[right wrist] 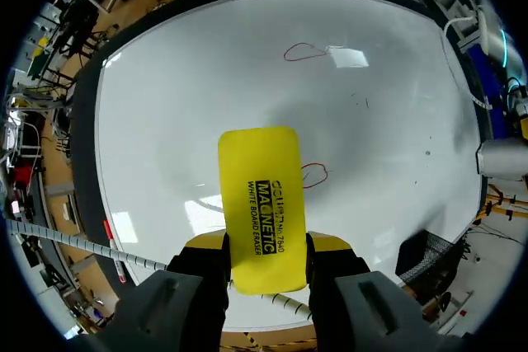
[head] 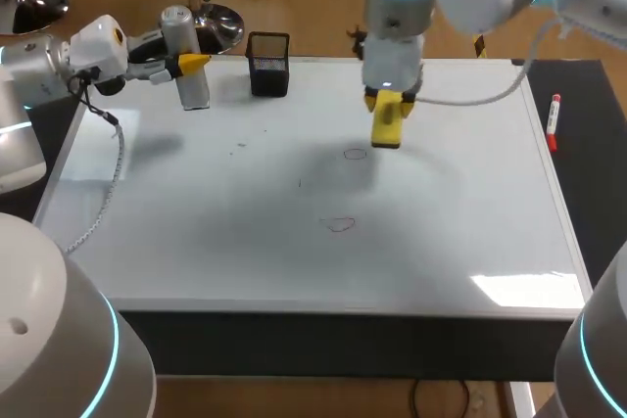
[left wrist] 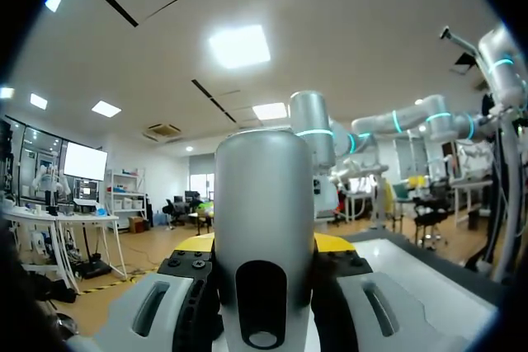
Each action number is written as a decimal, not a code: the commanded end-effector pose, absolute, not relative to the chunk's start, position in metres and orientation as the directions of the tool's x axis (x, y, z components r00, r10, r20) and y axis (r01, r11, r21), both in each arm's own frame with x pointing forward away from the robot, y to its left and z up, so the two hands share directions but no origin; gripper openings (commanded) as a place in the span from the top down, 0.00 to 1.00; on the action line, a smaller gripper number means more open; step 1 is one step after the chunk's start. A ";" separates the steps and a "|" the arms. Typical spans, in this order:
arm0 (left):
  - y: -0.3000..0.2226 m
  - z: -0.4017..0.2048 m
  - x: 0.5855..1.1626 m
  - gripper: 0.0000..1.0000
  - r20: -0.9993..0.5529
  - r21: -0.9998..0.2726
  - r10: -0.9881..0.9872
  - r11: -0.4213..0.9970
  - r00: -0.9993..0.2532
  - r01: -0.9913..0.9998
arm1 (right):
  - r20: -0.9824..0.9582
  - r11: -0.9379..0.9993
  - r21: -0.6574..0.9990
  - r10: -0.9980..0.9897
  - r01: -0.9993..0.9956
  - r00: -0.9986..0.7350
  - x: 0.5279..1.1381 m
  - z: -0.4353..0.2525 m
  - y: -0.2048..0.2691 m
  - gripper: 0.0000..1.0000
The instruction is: Pick up the inspection probe, press it on each red-marked spot on the whiteboard one by one, put down the probe, pick up the eraser, and wipe off all the red marks.
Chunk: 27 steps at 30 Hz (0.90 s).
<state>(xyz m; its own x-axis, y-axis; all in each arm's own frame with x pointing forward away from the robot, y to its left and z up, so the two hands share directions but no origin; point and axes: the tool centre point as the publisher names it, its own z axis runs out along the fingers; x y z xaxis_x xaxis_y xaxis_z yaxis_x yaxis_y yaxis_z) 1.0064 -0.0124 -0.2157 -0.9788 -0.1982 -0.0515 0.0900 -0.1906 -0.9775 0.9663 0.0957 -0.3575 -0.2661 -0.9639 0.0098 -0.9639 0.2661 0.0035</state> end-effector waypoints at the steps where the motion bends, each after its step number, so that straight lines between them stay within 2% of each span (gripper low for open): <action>1: -0.013 -0.214 1.004 1.00 -0.053 -0.978 -0.205 -0.188 -0.977 0.092 | 0.007 0.257 -0.003 -0.966 -0.966 -0.257 0.961 -0.367 0.111 1.00; 14: -0.013 -0.214 1.004 1.00 -0.053 -0.978 -0.205 -0.188 -0.977 0.092 | -0.085 0.189 0.081 -0.977 -0.979 -0.196 0.953 -0.396 0.163 1.00; 27: -0.013 -0.214 1.004 1.00 -0.053 -0.978 -0.205 -0.188 -0.977 0.092 | -0.084 0.173 0.112 -0.980 -0.979 -0.182 0.957 -0.408 0.167 1.00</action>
